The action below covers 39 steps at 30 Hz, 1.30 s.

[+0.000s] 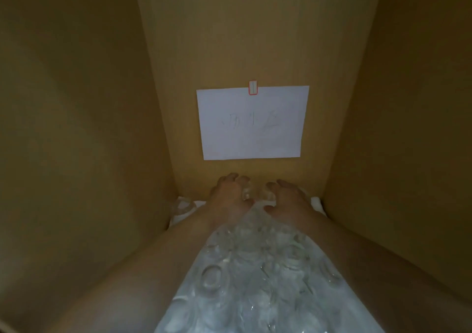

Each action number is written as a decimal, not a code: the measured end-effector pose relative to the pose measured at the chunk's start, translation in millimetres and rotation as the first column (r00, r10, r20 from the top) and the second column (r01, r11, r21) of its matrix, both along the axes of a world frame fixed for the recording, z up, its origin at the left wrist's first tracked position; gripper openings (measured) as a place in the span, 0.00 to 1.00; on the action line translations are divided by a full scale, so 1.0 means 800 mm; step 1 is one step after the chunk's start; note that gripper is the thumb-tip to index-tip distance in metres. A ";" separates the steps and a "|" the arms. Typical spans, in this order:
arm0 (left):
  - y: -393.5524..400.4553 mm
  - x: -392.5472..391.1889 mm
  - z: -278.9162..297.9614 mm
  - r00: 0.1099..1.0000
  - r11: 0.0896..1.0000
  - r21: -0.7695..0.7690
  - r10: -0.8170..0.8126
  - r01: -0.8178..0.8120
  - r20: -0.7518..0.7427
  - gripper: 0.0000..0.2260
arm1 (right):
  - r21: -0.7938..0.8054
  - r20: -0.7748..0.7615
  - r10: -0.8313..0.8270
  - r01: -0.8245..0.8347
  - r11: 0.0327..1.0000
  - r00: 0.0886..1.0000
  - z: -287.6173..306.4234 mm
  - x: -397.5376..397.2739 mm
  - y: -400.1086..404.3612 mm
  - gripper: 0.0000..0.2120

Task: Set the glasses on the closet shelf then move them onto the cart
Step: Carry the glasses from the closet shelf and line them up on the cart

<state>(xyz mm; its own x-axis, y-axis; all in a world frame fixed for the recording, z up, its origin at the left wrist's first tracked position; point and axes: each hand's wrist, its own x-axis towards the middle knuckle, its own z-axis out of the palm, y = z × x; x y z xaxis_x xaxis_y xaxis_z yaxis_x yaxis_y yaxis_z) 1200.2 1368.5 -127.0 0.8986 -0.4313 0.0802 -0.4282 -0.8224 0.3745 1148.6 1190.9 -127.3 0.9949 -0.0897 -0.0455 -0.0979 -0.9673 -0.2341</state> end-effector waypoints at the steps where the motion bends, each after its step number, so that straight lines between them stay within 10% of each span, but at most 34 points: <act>1: -0.003 0.005 0.000 1.000 1.000 -0.009 -0.005 0.005 -0.020 0.35 | -0.004 -0.006 0.002 -0.002 1.000 1.000 -0.002 0.009 -0.001 0.34; 17: -0.046 0.097 -0.067 0.991 0.998 0.002 -0.069 0.070 -0.114 0.33 | -0.026 -0.196 -0.010 0.005 1.000 0.981 -0.039 0.101 -0.012 0.46; 39: -0.036 0.052 0.024 0.998 0.993 -0.114 -0.034 0.040 0.056 0.29 | -0.001 0.113 -0.117 0.118 0.993 0.987 0.044 0.037 -0.005 0.38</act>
